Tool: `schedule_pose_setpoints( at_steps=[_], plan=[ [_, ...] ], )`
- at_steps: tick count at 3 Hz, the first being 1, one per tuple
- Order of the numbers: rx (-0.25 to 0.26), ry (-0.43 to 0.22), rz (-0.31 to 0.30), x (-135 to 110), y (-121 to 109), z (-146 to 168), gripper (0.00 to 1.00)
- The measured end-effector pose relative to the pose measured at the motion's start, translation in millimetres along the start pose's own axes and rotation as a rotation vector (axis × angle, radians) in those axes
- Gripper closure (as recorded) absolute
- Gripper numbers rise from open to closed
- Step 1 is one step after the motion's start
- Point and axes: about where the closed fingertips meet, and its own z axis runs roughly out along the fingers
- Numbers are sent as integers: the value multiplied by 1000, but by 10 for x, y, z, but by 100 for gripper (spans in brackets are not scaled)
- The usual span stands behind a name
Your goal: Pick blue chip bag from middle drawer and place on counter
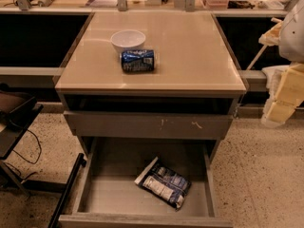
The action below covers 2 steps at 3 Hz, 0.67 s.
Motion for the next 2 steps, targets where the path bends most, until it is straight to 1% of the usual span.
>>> schedule_pose_setpoints(
  at_steps=[1,2],
  plan=[
    [2,-1,-2,-20,-5,-4,0],
    [-38,-49,-12,-102,160,314,0]
  ],
)
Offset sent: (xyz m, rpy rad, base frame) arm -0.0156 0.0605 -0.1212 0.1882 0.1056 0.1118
